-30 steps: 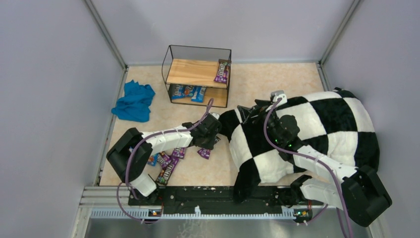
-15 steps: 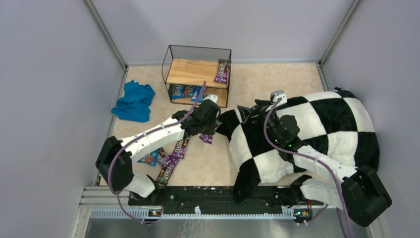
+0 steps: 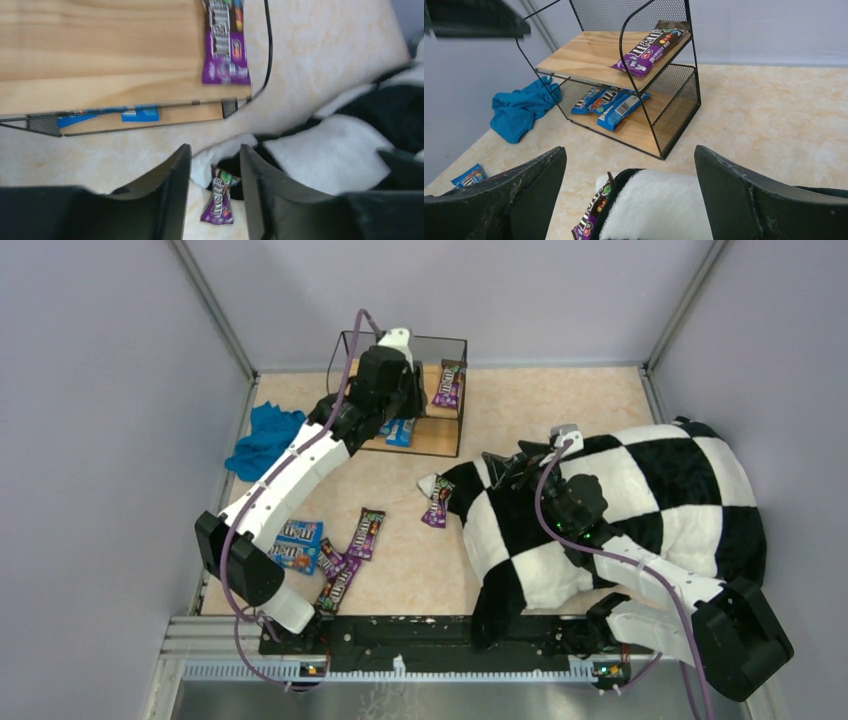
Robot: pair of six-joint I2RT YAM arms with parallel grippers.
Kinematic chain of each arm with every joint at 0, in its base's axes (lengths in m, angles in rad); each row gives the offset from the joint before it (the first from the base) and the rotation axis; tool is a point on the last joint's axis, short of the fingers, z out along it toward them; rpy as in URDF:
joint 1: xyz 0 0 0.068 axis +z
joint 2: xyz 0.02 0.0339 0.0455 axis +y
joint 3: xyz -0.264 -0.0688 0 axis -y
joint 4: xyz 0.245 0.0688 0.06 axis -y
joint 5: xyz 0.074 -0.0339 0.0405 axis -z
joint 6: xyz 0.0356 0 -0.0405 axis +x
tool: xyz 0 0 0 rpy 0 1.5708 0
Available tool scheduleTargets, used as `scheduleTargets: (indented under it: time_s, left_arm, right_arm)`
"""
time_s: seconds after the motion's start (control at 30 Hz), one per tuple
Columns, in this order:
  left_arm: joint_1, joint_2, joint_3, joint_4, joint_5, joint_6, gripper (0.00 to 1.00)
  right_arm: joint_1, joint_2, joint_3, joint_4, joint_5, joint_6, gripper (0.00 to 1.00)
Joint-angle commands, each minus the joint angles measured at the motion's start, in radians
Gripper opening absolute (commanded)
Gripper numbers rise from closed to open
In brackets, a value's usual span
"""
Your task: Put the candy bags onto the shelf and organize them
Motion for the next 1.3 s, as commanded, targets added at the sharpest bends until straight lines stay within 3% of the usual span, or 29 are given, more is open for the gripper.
scheduleTargets:
  time_s: [0.0, 0.13, 0.27, 0.33, 0.43, 0.7, 0.93, 1.27]
  left_arm:
    - [-0.008, -0.048, -0.248, 0.044, 0.202, 0.000, 0.56]
    - [-0.006, -0.194, -0.603, 0.298, 0.387, -0.026, 0.80]
    - [-0.002, -0.276, -0.853, 0.559, 0.480, -0.101, 0.86]
    - [0.004, -0.263, -0.923, 0.639, 0.515, -0.123, 0.79]
    - [0.020, -0.195, -0.927, 0.623, 0.553, -0.109, 0.68]
    - [0.057, -0.078, -0.949, 0.748, 0.612, -0.059, 0.60]
    - [0.070, 0.031, -0.929, 0.820, 0.635, -0.045, 0.59]
    - [0.075, 0.099, -0.959, 0.893, 0.675, -0.065, 0.36]
  right_arm:
    - [-0.008, 0.004, 0.017, 0.035, 0.006, -0.016, 0.99]
    - [-0.008, 0.000, 0.013, 0.044, -0.003, -0.005, 0.99]
    - [-0.008, 0.005, 0.012, 0.049, -0.008, 0.000, 0.99]
    - [-0.009, 0.008, 0.014, 0.048, -0.010, 0.002, 0.99]
    - [-0.008, 0.009, 0.012, 0.050, -0.012, 0.003, 0.99]
    - [-0.009, 0.005, 0.008, 0.050, -0.009, 0.001, 0.99]
    - [-0.008, 0.003, 0.008, 0.050, -0.007, -0.003, 0.99]
    - [-0.009, 0.003, 0.010, 0.046, -0.010, -0.004, 0.99]
